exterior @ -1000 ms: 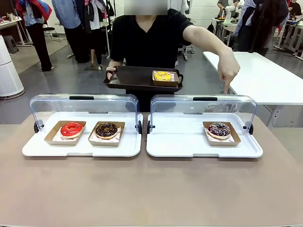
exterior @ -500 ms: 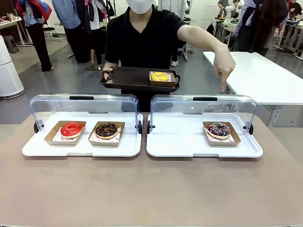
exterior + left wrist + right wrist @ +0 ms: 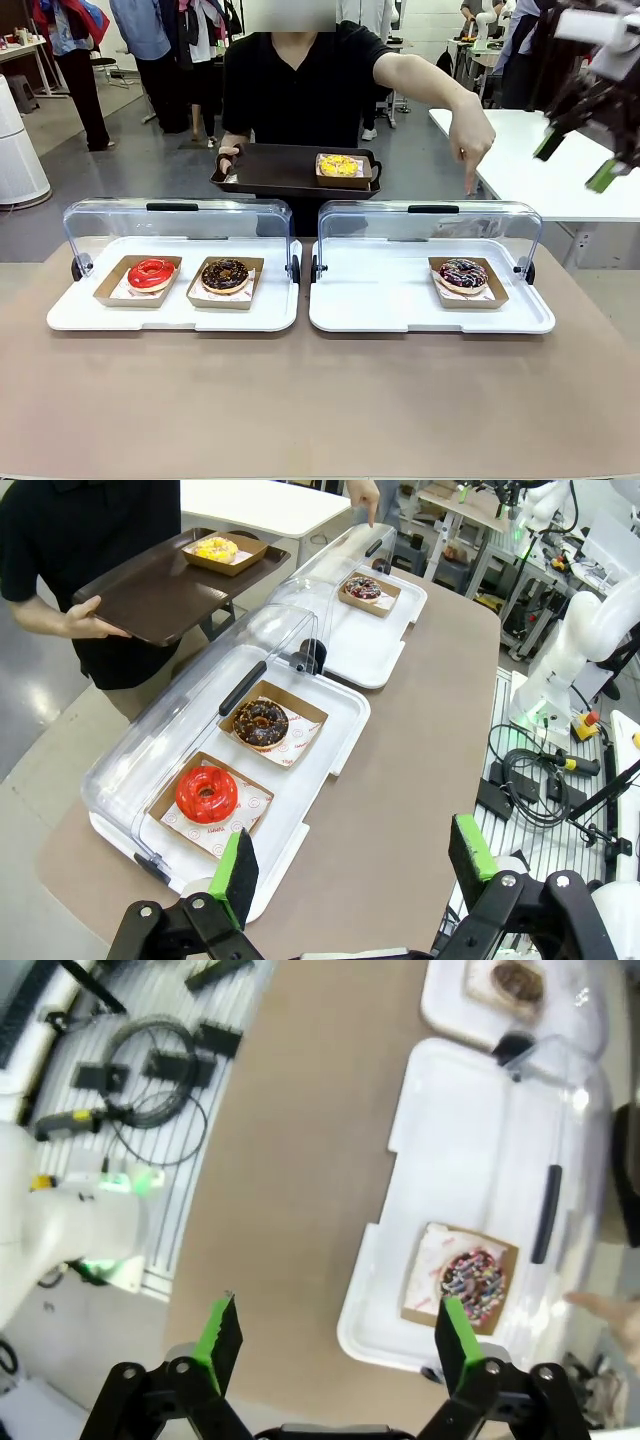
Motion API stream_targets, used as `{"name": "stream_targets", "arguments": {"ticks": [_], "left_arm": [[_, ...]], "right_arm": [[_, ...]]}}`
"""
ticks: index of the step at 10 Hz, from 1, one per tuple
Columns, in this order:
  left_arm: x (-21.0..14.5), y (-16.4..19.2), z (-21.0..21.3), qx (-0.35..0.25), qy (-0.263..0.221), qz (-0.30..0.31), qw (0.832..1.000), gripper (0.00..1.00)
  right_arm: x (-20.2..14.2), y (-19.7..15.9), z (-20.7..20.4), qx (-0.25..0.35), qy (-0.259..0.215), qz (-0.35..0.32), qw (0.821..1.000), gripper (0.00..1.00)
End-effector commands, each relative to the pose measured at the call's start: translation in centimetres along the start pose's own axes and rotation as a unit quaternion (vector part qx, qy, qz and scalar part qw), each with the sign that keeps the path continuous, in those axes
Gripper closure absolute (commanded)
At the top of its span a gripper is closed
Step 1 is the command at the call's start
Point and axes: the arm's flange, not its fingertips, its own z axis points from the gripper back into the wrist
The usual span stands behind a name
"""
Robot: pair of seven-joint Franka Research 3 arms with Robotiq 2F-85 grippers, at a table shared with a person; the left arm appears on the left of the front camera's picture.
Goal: Provide the desired donut to the person.
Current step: Pick up and lift the Paper togo box containing the Donut pointed at by the person.
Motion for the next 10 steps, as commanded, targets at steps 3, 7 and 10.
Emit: {"name": "stream_targets", "arguments": {"ticks": [3, 7, 10], "left_arm": [[-0.1, -0.1, 0.2, -0.003, 0.002, -0.005, 1.000, 0.00], [-0.1, -0.1, 0.2, -0.003, 0.002, -0.005, 1.000, 0.00], [-0.1, -0.1, 0.2, -0.003, 0.002, -0.005, 1.000, 0.00]], "right_arm": [[0.8, -0.1, -7.2, -0.038, 0.088, -0.041, 0.994, 0.00], [0.7, -0.4, -7.9, -0.029, 0.080, -0.028, 0.996, 0.00], [0.7, -0.4, -7.9, -0.029, 0.080, -0.028, 0.996, 0.00]]}}
